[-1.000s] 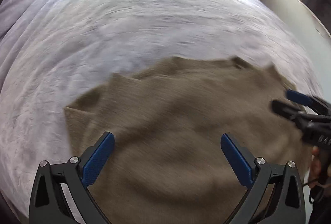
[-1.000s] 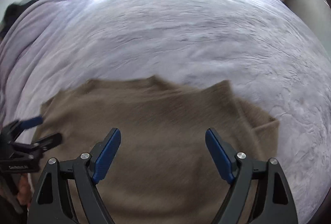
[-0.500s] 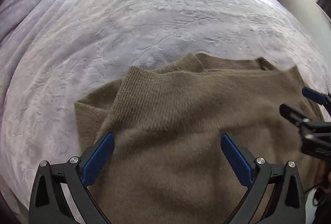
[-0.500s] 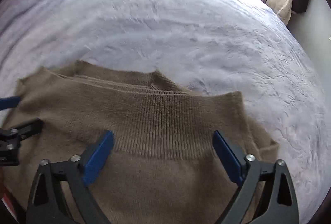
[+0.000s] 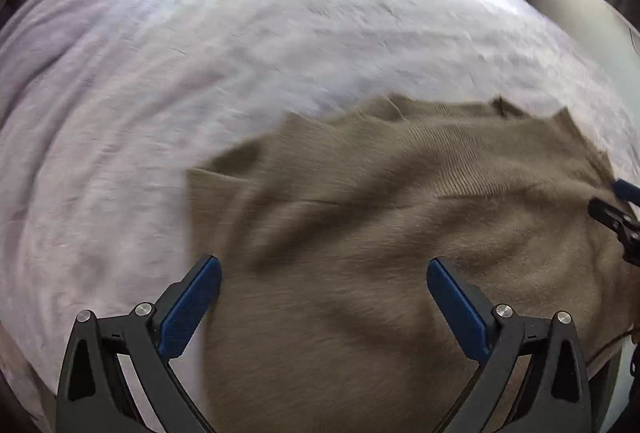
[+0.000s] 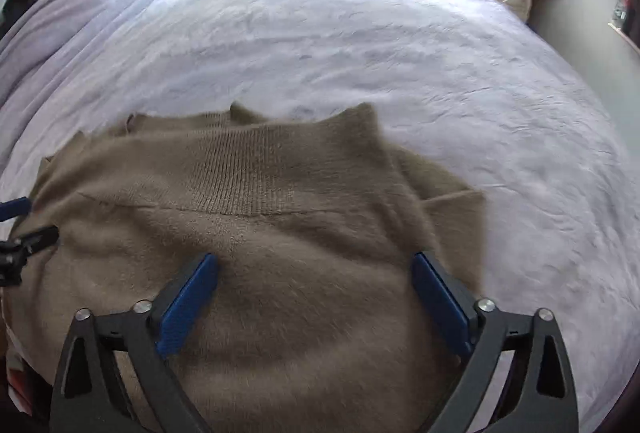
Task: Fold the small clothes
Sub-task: 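Press the folded sweater stack down with both tools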
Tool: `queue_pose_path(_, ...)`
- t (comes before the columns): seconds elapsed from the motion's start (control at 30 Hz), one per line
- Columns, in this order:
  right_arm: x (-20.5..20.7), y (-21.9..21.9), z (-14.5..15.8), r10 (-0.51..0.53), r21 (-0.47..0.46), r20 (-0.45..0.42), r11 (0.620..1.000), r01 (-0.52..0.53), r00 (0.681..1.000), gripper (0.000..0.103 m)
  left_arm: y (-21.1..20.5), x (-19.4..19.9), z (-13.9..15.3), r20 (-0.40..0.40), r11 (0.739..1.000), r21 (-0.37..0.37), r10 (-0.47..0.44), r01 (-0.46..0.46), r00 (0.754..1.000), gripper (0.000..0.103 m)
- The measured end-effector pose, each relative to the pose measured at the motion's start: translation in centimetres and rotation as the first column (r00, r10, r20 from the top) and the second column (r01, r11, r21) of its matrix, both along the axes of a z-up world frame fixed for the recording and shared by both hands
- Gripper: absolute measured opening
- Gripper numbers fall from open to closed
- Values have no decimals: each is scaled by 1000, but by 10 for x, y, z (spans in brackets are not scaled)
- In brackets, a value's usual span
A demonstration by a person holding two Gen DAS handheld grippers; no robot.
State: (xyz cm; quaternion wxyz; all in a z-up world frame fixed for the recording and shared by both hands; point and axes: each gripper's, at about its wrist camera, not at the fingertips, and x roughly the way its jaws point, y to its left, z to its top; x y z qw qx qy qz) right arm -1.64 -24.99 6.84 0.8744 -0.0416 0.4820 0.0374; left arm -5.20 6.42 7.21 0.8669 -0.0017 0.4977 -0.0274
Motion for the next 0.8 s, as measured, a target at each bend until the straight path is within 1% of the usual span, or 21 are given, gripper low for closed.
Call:
queue_pose_path(0.03, -13, 2, 11, 23, 17, 27, 1000, -24, 999, 98, 9, -8, 2, 3, 999, -31, 8, -8, 1000, 103)
queue_pose_path(0.07, -24, 7, 19, 62, 42, 45, 997, -64, 997, 98, 22, -13, 2, -9, 997, -75, 27, -27, 1000, 103)
queue_pose_path(0.1, -33, 14, 25, 102, 60, 53, 993, -105, 993, 98, 32, -18, 0, -26, 994, -96, 43, -45, 999, 103)
queue_pose_path(0.17, -54, 38, 28, 199, 64, 68, 977, -203, 978, 98, 47, -24, -15, -87, 989, -127, 59, -70, 994, 103)
queue_pose_path(0.23, -67, 60, 21, 294, 60, 57, 953, -297, 954, 98, 50, -31, -27, -128, 988, -138, 58, -76, 990, 103)
queue_pose_path(0.27, -76, 73, 13, 339, 36, 50, 939, -341, 940, 98, 48, -37, -30, -136, 989, -129, 57, -75, 989, 103)
queue_pose_path(0.3, -81, 81, 4, 362, -1, 40, 932, -362, 931, 98, 45, -45, -29, -133, 990, -125, 55, -72, 990, 103)
queue_pose_path(0.33, -82, 83, -6, 373, -35, 20, 928, -372, 928, 98, 42, -48, -31, -127, 990, -117, 60, -75, 990, 103)
queue_pose_path(0.37, -80, 82, -22, 364, -77, -22, 928, -364, 931, 98, 42, -48, -33, -131, 990, -113, 63, -78, 989, 103)
queue_pose_path(0.4, -79, 77, -26, 352, -71, -17, 933, -352, 936, 99, 40, -47, -36, -143, 991, -110, 63, -79, 988, 103)
queue_pose_path(0.43, -79, 68, -25, 339, -32, 5, 940, -339, 941, 99, 42, -45, -38, -147, 991, -106, 65, -81, 987, 103)
queue_pose_path(0.47, -78, 61, -19, 321, -10, 4, 947, -321, 947, 99, 41, -44, -37, -147, 992, -101, 65, -80, 987, 103)
queue_pose_path(0.53, -77, 51, -9, 296, -9, -8, 955, -296, 955, 99, 37, -44, -34, -142, 993, -96, 57, -71, 988, 103)
queue_pose_path(0.6, -79, 45, 3, 284, -7, 3, 959, -284, 959, 100, 34, -41, -32, -147, 991, -129, 26, -46, 989, 103)
queue_pose_path(0.63, -81, 45, 9, 284, 0, 14, 959, -284, 959, 100, 32, -38, -34, -151, 987, -158, -2, -22, 988, 103)
queue_pose_path(0.67, -80, 47, 15, 289, 8, 29, 957, -289, 957, 100, 29, -35, -36, -156, 986, -168, -14, -13, 988, 103)
queue_pose_path(0.73, -77, 51, 14, 300, 18, 36, 954, -301, 953, 100, 25, -31, -40, -161, 985, -172, -27, -1, 987, 103)
queue_pose_path(0.8, -66, 66, 0, 317, 19, 1, 948, -317, 948, 100, 26, -25, -46, -158, 978, -209, -42, 8, 987, 103)
